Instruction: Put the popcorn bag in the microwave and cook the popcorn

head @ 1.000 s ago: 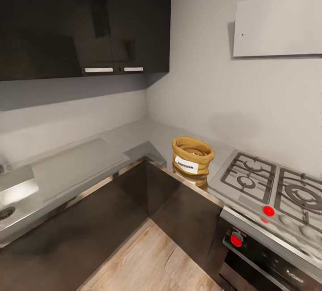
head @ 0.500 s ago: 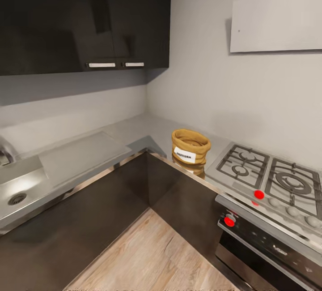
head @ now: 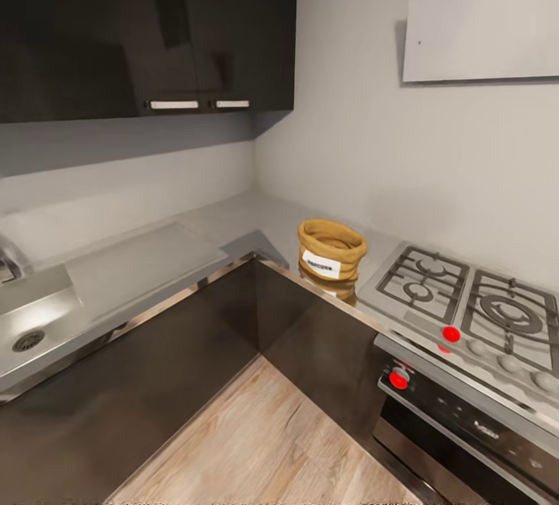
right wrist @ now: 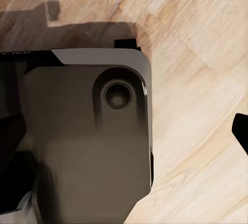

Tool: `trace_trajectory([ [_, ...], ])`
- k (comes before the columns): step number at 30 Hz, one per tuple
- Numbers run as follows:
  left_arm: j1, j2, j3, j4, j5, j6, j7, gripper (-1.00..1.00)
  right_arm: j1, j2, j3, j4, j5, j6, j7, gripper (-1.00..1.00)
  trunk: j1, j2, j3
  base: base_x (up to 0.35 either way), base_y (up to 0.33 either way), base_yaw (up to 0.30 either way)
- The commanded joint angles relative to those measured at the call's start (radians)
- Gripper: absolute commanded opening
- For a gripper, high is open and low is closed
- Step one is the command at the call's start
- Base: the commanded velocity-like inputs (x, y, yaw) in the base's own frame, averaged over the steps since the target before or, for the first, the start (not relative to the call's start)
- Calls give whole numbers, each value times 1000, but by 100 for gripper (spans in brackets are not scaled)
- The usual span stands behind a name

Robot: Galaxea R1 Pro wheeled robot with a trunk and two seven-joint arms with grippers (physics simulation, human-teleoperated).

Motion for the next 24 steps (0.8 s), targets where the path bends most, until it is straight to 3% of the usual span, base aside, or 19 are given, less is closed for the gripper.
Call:
trace_trajectory([
  [1,0,0,0,-2,4,-2,3,100,-1,-1,-9,3,9,-5,2,100,0,-1,-3,0,0,0],
  [24,0,0,0,-1,4,-1,3,100,-1,-2,-9,3,9,-7,2,100,0,-1,-40,0,0,0],
])
